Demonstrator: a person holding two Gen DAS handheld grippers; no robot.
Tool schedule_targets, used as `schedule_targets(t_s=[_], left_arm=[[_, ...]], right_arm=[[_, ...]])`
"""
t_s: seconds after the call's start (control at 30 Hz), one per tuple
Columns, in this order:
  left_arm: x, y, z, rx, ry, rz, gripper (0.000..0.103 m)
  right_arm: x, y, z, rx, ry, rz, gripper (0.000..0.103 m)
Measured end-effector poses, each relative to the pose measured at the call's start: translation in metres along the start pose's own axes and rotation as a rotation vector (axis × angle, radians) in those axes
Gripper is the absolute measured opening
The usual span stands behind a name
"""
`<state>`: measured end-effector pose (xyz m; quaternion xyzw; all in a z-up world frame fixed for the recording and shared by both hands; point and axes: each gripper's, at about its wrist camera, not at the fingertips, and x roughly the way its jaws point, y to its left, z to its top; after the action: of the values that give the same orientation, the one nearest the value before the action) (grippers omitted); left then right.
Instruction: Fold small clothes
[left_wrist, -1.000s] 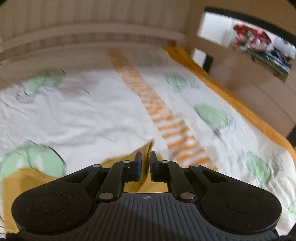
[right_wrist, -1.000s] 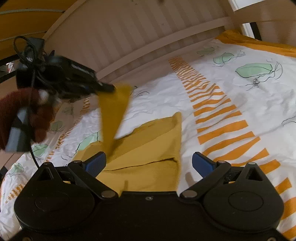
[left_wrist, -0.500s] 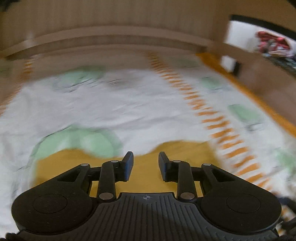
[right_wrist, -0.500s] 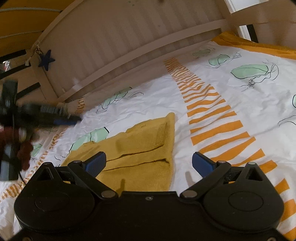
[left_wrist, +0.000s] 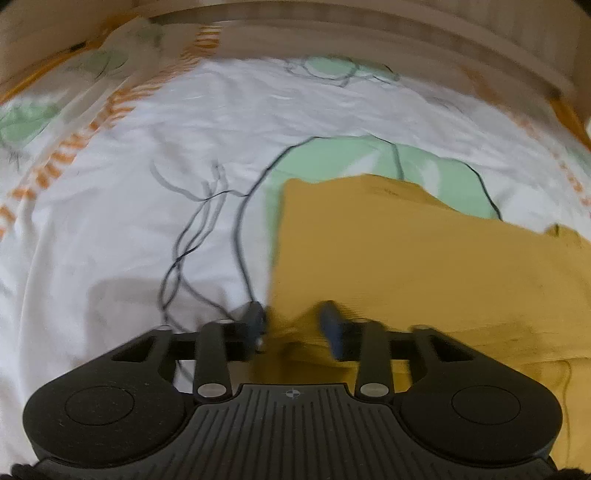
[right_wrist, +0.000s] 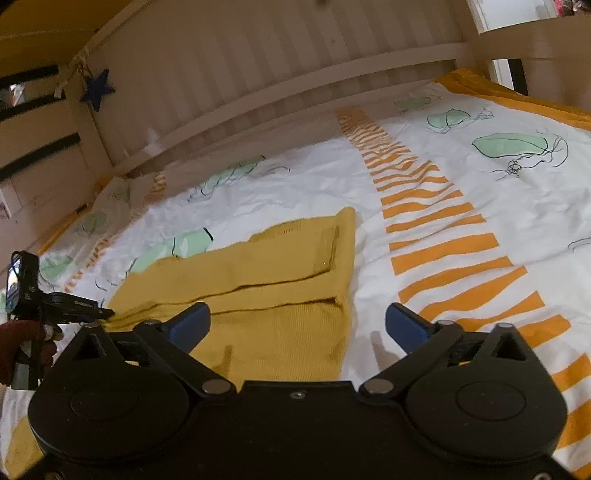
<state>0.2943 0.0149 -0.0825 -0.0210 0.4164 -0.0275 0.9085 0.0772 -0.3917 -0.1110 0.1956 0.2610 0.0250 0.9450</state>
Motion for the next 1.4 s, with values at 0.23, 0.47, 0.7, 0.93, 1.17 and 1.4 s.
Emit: schedule_targets(t_s=[0.23, 0.47, 0.7, 0.93, 1.17, 1.4], left_arm=[[-0.002, 0.016, -0.008, -0.029, -0.033, -0.069, 0.046], [0.001, 0.023, -0.014, -0.031, -0.064, -0.107, 0.047], [0.001, 0.026, -0.017, -0.043, -0.082, -0.127, 0.047], [0.001, 0.025, -0.016, -0.038, -0.079, -0.126, 0.047], [-0.014, 0.027, -0.010, -0.014, -0.027, -0.122, 0.048], [-0.064, 0.037, -0.032, 0.038, -0.019, -0.113, 0.048]], right_arm=[[0.016, 0.014, 0.016, -0.005, 0.015, -0.021, 0.103], [0.082, 0.020, 0.051, -0.022, 0.056, -0.065, 0.103], [0.138, -0.008, 0.058, -0.062, 0.133, -0.245, 0.103], [0.138, -0.042, 0.056, -0.057, 0.128, -0.410, 0.102], [0.102, -0.038, 0.059, 0.022, 0.091, -0.319, 0.103], [0.040, -0.017, 0.048, 0.048, 0.081, -0.186, 0.103]])
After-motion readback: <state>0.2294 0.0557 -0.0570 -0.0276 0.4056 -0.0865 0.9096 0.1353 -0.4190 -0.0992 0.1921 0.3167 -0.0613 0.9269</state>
